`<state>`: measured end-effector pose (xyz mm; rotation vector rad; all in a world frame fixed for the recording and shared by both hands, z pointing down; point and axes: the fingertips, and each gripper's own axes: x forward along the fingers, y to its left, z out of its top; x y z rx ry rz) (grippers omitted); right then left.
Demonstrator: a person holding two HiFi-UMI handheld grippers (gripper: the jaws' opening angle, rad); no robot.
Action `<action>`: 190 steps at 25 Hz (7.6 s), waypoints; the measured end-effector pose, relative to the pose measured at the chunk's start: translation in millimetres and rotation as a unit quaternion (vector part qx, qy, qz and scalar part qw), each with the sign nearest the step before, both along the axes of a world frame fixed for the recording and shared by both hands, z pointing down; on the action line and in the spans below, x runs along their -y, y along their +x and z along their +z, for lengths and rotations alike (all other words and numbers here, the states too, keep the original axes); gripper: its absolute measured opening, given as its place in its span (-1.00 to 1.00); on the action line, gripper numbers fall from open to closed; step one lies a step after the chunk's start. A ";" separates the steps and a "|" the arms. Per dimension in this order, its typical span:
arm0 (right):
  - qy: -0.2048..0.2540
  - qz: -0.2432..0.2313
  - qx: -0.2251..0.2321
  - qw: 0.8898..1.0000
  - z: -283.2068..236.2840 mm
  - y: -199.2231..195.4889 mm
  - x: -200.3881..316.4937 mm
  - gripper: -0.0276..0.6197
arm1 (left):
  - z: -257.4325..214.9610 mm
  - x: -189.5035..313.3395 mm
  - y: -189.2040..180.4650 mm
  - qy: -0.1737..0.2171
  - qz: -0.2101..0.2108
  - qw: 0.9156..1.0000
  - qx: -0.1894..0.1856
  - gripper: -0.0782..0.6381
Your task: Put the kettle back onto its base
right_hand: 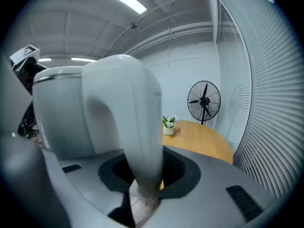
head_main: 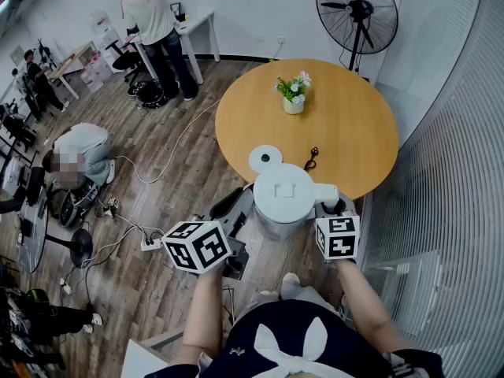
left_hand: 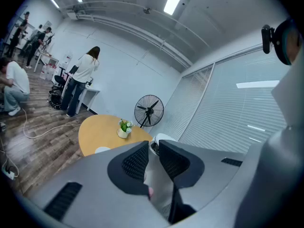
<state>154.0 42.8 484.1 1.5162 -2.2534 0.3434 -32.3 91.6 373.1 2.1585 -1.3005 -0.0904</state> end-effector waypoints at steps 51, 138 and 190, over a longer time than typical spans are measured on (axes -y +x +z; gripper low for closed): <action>0.013 -0.037 0.010 0.999 -6.8 -29.1 126.3 -0.54 | 2.6 115.5 -29.2 0.010 -0.055 0.998 0.009 -0.56; -0.043 0.045 -0.003 0.998 37.0 -82.6 281.7 -0.53 | 48.1 317.7 -89.5 -0.033 0.062 0.997 -0.007 -0.57; -0.113 0.014 0.016 0.993 105.3 -77.9 275.4 -0.46 | 116.2 306.9 -81.2 -0.100 0.036 0.994 0.006 -0.59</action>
